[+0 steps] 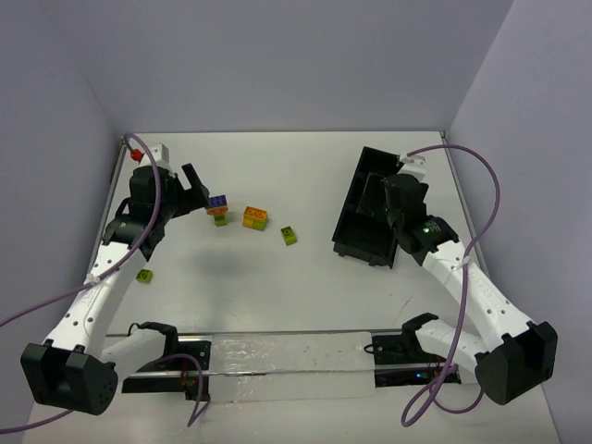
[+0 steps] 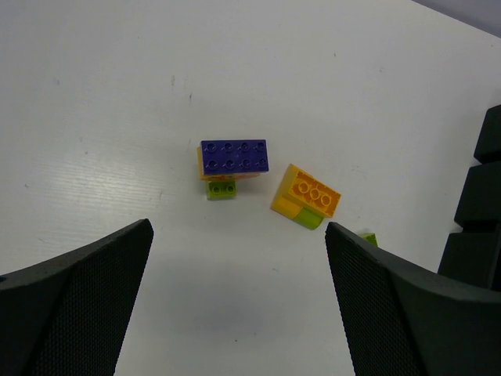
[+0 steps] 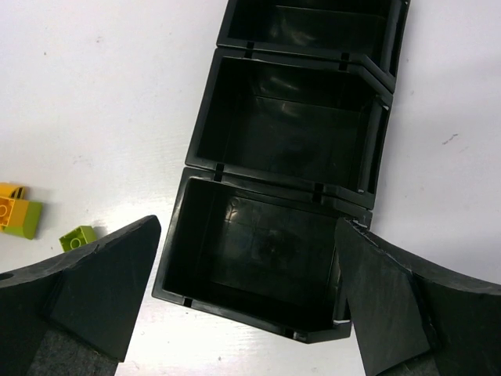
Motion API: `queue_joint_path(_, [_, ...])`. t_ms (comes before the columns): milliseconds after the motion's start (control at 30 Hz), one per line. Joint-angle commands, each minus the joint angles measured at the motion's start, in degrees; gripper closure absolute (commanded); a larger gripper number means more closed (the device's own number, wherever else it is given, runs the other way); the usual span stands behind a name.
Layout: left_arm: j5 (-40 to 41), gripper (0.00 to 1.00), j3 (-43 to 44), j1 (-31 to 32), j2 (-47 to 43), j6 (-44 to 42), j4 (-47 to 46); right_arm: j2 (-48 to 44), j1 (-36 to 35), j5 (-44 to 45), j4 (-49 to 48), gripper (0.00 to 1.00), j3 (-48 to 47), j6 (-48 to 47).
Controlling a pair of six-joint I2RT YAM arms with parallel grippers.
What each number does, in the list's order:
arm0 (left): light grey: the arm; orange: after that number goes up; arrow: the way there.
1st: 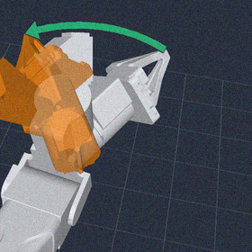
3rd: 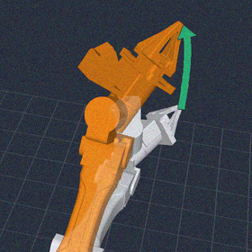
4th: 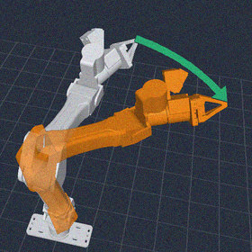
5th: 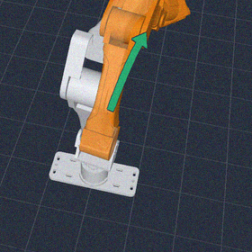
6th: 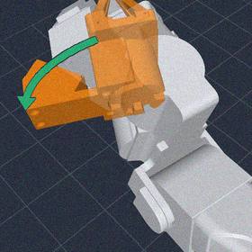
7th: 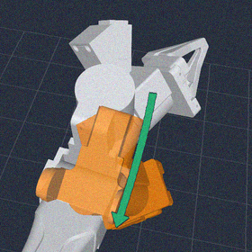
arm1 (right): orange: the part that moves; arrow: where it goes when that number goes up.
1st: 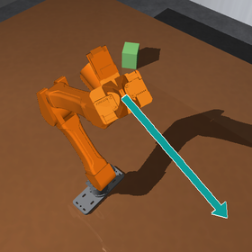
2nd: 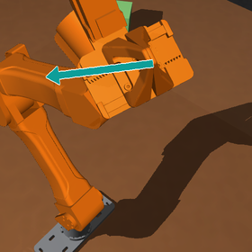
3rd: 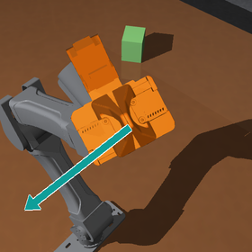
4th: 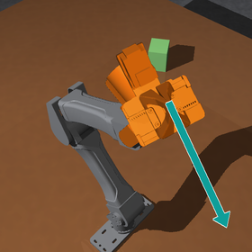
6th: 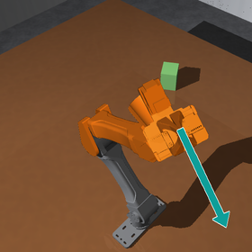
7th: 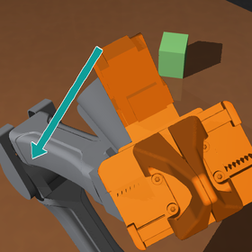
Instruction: Sort the legos into containers by color
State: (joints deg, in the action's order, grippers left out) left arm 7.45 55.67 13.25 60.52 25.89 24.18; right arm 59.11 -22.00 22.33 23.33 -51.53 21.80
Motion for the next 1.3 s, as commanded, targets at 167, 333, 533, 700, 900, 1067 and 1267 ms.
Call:
queue_joint_path(167, [3.36, 0.01, 3.48, 3.11, 0.91, 0.57, -0.72, -0.47, -0.94, -0.92, -0.55, 0.00, -1.92, -0.99])
queue_joint_path(333, [3.53, 0.01, 3.40, 3.36, 0.58, 1.08, -0.46, 1.90, -1.80, -4.60, -0.05, 0.00, -2.92, -3.74])
queue_joint_path(533, [3.58, 0.01, 4.54, 3.54, 1.09, 0.13, -0.28, 10.10, -2.56, -3.47, 2.20, 0.05, -7.97, -1.86])
queue_joint_path(700, [2.46, 0.01, 5.83, 3.63, 1.95, -1.45, -0.09, 18.06, -2.61, -1.51, 2.31, 0.22, -11.64, 2.81])
queue_joint_path(900, [-0.24, 0.01, 7.09, 3.80, 2.32, -2.69, 1.48, 23.06, -2.52, 2.45, 4.63, 0.26, -14.40, -4.67])
queue_joint_path(1067, [0.59, 0.01, 6.94, 3.72, 1.92, -3.70, 1.74, 23.75, -2.43, 1.29, 4.19, 0.10, -15.16, -17.08])
queue_joint_path(1267, [0.63, 0.01, 7.97, 3.73, 2.24, -4.37, 2.36, 18.91, -2.32, -11.43, -4.68, 0.10, -6.94, -33.28])
